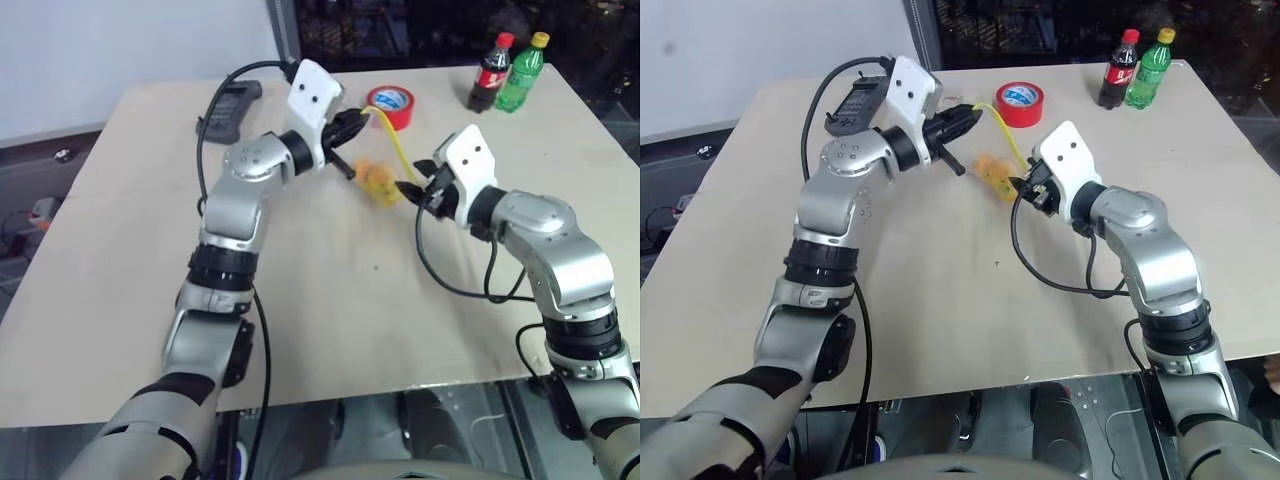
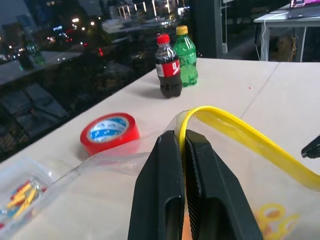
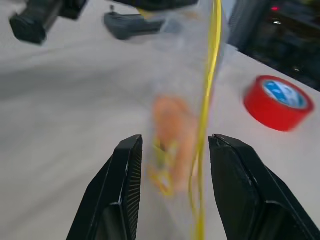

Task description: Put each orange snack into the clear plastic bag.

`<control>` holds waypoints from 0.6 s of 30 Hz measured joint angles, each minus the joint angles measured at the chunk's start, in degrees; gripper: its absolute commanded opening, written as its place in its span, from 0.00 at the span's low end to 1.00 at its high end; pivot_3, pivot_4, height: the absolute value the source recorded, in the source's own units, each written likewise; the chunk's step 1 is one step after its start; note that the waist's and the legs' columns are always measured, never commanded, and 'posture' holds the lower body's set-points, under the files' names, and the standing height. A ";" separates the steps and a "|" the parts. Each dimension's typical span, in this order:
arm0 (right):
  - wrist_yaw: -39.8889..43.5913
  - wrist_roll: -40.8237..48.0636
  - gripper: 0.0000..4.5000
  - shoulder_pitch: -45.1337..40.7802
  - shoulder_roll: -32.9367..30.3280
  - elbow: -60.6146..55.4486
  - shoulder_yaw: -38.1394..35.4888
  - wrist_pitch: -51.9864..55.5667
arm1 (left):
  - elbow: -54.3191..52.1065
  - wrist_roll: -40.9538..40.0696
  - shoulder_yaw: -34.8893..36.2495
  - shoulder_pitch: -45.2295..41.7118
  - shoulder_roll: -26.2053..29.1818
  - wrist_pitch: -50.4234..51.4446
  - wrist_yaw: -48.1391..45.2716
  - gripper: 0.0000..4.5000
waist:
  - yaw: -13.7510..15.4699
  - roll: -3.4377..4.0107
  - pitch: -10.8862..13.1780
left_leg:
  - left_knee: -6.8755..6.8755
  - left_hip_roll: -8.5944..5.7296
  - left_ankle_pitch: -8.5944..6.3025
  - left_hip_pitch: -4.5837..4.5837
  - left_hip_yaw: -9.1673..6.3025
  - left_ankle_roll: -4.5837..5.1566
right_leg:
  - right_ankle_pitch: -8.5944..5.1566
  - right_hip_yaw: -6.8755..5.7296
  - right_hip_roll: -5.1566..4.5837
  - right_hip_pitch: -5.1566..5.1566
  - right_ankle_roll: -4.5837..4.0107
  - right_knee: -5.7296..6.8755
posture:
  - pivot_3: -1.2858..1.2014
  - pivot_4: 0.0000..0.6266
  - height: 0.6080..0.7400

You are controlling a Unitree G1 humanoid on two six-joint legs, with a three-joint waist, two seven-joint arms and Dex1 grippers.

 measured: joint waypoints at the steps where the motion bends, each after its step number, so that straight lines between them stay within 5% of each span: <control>1: -0.24 -0.46 0.47 -0.09 -0.10 0.67 0.52 -0.44 | -1.20 -0.28 0.14 0.48 0.24 0.72 0.18 0.00 | 0.05 0.00 0.00 | 0.01 0.00 0.00 0.00 -0.01 0.00 | 0.00 -0.01 0.00 0.00 0.00 0.02 | 0.52 0.24 1.00; 4: -0.69 -1.86 0.47 -0.33 -0.20 3.24 1.89 -1.79 | -4.39 -0.96 0.27 2.03 0.86 2.35 0.42 0.00 | 0.04 0.00 0.00 | 0.01 0.01 0.00 0.01 0.00 0.00 | 0.00 -0.01 0.01 0.00 0.00 0.04 | 0.52 0.24 1.00; 7: -0.70 -2.08 0.33 -0.33 -0.18 5.18 2.15 -2.60 | -5.33 -1.30 0.47 2.51 1.36 3.32 0.53 0.00 | -0.02 0.00 0.00 | 0.01 0.01 0.00 0.01 0.01 0.00 | 0.00 0.00 0.01 -0.01 0.00 0.04 | 0.52 0.24 1.00; 10: -0.75 -2.40 0.01 -0.32 -0.16 7.46 2.23 -4.30 | -7.02 -2.02 0.66 3.23 1.81 3.82 0.80 0.00 | -0.04 0.01 0.00 | 0.01 0.01 0.00 0.01 0.01 0.00 | 0.00 0.01 0.01 -0.01 -0.01 0.03 | 0.52 0.24 1.00; 18: -2.06 -5.23 0.01 -1.80 -1.98 13.19 2.37 -11.66 | -7.28 -2.19 0.81 4.80 2.98 3.33 1.11 0.00 | 0.05 0.01 0.00 | 0.02 -0.03 0.00 0.01 0.05 0.00 | 0.01 0.02 -0.03 0.00 0.00 0.04 | 0.52 0.24 1.00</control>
